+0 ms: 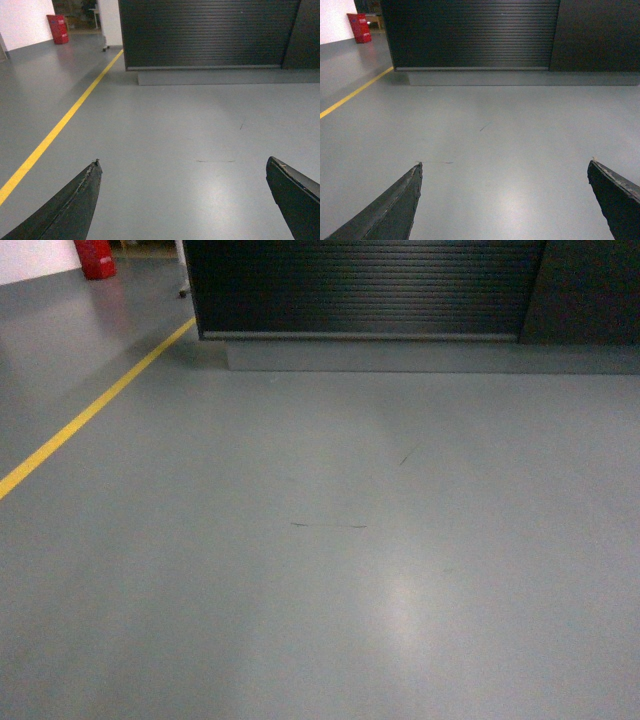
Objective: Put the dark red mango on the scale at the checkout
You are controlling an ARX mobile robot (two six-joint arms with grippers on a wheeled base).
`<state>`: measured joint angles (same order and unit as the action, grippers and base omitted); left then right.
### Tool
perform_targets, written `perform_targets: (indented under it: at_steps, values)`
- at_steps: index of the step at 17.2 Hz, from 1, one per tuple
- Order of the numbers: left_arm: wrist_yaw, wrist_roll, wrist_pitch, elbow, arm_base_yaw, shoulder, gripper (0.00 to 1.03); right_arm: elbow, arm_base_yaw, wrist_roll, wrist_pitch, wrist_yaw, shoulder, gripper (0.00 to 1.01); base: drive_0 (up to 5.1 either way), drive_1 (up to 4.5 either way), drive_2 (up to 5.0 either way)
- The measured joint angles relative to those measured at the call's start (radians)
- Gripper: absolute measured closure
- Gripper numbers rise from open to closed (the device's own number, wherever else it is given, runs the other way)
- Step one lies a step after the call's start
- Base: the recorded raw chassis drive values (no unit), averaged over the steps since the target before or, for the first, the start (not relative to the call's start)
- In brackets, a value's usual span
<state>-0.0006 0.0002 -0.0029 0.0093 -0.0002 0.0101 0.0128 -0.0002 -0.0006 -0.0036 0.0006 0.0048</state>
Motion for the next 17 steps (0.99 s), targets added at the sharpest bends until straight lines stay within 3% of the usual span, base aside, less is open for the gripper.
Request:
perform_targets:
  at_steps: [17]
  values:
    - [0.000,0.000,0.001,0.000,0.000,0.000,0.05,0.000,0.000,0.000,0.001,0.000,0.000,0.03,0.0,0.00,0.0]
